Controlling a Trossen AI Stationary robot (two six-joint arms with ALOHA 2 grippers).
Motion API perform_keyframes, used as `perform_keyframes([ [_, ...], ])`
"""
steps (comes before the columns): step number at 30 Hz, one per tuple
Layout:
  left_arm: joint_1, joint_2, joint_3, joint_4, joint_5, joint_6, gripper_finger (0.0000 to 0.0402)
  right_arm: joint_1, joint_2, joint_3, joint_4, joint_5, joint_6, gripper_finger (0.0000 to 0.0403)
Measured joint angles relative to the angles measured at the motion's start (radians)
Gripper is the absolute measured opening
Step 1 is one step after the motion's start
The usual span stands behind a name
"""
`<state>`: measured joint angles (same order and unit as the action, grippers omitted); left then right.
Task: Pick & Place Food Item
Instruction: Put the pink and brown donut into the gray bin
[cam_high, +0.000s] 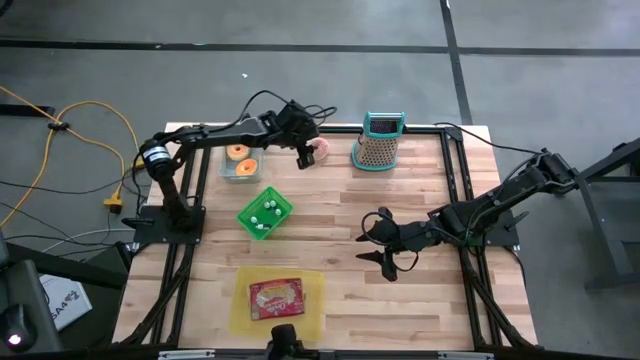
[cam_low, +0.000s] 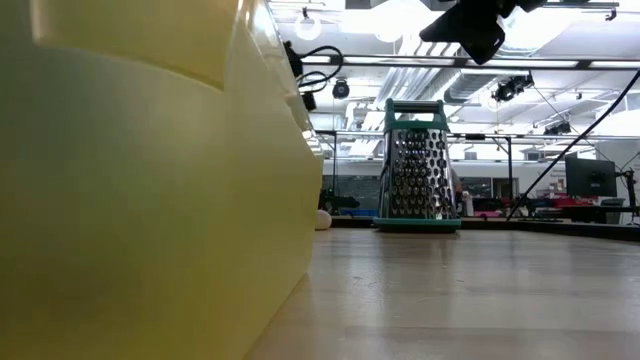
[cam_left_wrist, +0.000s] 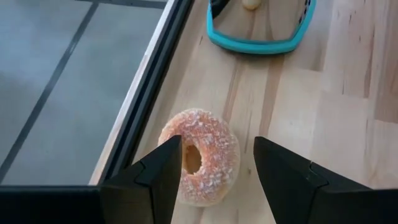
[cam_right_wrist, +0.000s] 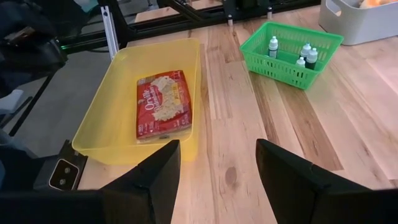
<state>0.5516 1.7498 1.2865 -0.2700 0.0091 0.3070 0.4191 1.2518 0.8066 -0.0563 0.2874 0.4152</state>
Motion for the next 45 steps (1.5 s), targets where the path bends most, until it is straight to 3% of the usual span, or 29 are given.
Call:
perform_keyframes([
  [7, 0.035, 0.09, 0.121, -0.128, 0.013, 0.018, 0.0191, 0.0, 0.0, 0.0, 0.0, -0.001, 0.0, 0.0197],
  [11, 0.052, 0.13, 0.123, -0.134, 0.093, 0.035, 0.0191, 0.0, 0.0, 0.0, -0.001, -0.002, -0.001, 0.0197],
  [21, 0.048, 0.181, 0.123, -0.136, 0.128, 0.101, 0.0191, 0.0, 0.0, 0.0, -0.012, -0.002, -0.002, 0.0197],
  [45, 0.024, 0.23, 0.129, -0.133, 0.034, 0.002, 0.019, 0.0, 0.0, 0.0, -0.014, -0.002, -0.001, 0.0197],
])
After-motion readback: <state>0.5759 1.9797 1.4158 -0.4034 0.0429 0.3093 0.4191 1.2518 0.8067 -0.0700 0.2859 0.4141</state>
